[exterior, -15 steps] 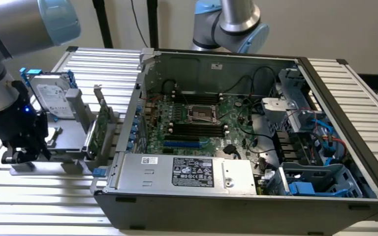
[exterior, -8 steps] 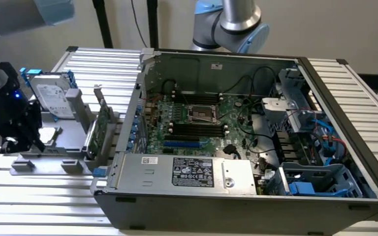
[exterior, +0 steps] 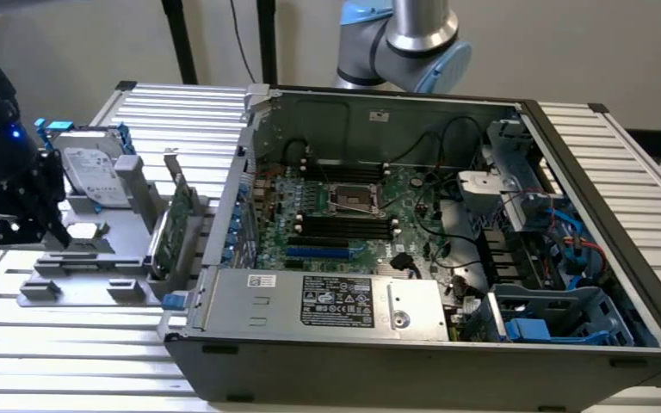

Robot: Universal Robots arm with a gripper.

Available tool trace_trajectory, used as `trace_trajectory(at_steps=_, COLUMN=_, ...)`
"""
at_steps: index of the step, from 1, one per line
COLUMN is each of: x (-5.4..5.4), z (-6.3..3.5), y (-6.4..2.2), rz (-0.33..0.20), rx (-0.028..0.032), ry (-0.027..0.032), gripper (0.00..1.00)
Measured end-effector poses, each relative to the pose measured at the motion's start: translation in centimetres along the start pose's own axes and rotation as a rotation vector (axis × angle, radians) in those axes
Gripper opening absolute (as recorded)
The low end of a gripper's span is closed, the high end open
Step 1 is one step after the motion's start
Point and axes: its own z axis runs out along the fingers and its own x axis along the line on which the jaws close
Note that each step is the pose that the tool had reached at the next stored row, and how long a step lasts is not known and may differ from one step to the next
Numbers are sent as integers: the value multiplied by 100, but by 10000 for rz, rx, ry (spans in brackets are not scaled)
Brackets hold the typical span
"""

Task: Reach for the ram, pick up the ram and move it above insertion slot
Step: 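Pick up the ram and move it above insertion slot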

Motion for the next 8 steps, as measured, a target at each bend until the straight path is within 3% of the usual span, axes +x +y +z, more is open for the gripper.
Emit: trace_trajectory(at_steps=8, x=-61, z=-353, y=-114, rz=-28, rx=-1, ry=1, gripper=14)
